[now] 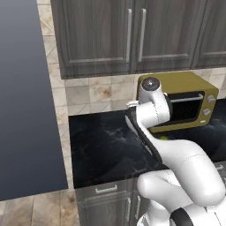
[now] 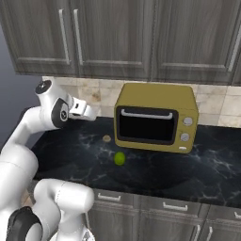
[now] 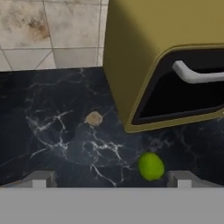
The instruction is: Place the beer on the top shelf of the fridge to keep it out of children's reach, and place the lime and garlic on lower shelves for easy access.
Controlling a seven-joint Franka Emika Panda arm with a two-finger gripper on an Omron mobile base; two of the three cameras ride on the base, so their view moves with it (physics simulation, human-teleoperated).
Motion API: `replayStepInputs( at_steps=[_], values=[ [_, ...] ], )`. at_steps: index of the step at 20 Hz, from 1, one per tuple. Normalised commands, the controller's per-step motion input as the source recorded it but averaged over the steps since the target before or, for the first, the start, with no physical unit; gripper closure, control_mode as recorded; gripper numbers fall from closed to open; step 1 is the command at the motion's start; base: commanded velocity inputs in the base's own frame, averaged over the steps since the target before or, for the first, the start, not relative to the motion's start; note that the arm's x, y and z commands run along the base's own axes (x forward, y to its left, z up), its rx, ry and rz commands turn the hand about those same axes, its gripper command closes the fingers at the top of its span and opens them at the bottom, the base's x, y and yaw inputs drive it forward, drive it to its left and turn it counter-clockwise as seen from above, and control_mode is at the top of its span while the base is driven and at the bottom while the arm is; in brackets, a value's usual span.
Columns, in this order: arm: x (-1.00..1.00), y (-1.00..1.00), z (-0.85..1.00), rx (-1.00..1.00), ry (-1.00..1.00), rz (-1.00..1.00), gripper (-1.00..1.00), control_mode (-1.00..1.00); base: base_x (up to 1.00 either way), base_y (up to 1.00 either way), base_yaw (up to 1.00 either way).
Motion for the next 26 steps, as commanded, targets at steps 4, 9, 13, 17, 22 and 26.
replayStepInputs(
  at_steps=[4,9,13,17,22,26],
  values=[
    [0.20,0.10,-0.47,0.03,0.06,-0.14,-1.00,-1.00,0.00,0.00,0.00],
    [0.18,0.07,-0.43,0.04,0.09,-0.15,-1.00,-1.00,0.00,0.00,0.00],
    [0.24,0.02,-0.26,0.09,0.15,-0.14,-1.00,-1.00,0.00,0.00,0.00],
    [0.30,0.00,-0.20,0.09,0.17,-0.12,-1.00,-1.00,0.00,0.00,0.00],
    [0.35,0.00,-0.21,0.09,0.10,-0.10,-1.00,-1.00,0.00,0.00,0.00],
    [0.40,0.00,-0.26,0.10,0.01,-0.05,-1.00,-1.00,0.00,0.00,0.00]
  ],
)
